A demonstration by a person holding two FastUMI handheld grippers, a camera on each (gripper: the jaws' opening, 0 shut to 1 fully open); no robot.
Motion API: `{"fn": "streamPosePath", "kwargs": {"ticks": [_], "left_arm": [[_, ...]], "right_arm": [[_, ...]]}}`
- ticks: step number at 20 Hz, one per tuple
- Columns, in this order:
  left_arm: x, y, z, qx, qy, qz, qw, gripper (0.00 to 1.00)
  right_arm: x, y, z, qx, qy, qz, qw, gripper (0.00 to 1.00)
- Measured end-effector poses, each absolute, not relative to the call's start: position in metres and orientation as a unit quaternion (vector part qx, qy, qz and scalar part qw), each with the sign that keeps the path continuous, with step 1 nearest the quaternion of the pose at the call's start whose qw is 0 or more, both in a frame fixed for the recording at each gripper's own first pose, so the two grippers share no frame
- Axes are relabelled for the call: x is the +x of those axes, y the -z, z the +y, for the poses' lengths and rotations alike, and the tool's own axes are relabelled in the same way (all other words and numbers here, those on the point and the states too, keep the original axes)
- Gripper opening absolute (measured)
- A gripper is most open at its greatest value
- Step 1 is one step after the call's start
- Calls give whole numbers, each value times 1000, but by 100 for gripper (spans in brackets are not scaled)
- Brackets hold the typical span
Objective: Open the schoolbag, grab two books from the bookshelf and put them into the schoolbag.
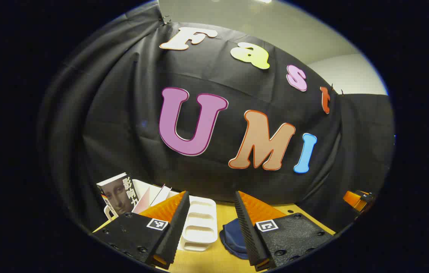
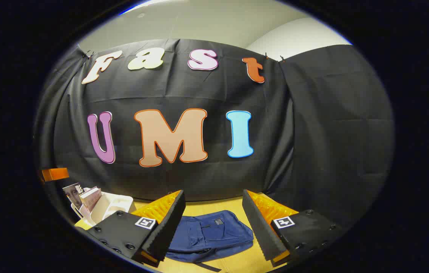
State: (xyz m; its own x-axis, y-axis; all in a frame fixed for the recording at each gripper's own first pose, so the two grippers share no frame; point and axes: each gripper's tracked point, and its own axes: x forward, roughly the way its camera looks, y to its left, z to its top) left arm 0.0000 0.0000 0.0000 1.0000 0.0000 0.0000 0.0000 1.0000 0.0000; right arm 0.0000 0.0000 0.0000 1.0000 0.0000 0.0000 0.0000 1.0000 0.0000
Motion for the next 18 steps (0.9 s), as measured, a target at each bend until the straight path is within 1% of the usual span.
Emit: {"fn": "streamPosePath", "kwargs": {"ticks": [1, 4, 6, 7, 8, 9, 11, 12, 13, 14, 15, 16, 18], "left_arm": [[0, -6, 3, -3, -5, -12, 1000, 69], [-2, -13, 9, 22, -16, -24, 999, 69], [-4, -20, 4, 29, -4, -36, 999, 69], [-4, -24, 2, 31, -2, -42, 999, 64], [-4, -27, 2, 35, -3, -46, 998, 68], [-5, -28, 3, 38, -6, -49, 998, 66], [-5, -29, 4, 45, -13, -50, 998, 84], [-6, -31, 4, 46, -14, -52, 997, 89], [-7, -32, 6, 46, -16, -54, 997, 90], [-8, -33, 9, 46, -22, -56, 997, 88], [-10, -34, 14, 48, -30, -57, 997, 89], [-11, -35, 17, 51, -36, -58, 996, 93], [-11, -35, 22, 54, -43, -57, 996, 93]], "right_arm": [[0, 0, -1, -2, 1, -1, 1000, 96], [0, -2, -2, -5, 1, -2, 1000, 96], [1, -2, -1, -5, -1, -2, 1000, 96], [1, -1, -1, -6, -1, -2, 1000, 96], [2, -1, 0, -7, -2, -1, 1000, 96], [1, 0, 0, -8, -3, -1, 1000, 96], [2, 1, 3, -10, -7, 3, 1000, 96], [3, 1, 4, -12, -8, 3, 1000, 96], [2, 2, 4, -14, -10, 3, 1000, 96], [1, 2, 6, -16, -11, 3, 1000, 96], [2, 2, 7, -17, -13, 4, 1000, 96], [2, 2, 8, -18, -14, 6, 1000, 96], [2, 5, 11, -23, -17, 9, 1000, 96]]}}
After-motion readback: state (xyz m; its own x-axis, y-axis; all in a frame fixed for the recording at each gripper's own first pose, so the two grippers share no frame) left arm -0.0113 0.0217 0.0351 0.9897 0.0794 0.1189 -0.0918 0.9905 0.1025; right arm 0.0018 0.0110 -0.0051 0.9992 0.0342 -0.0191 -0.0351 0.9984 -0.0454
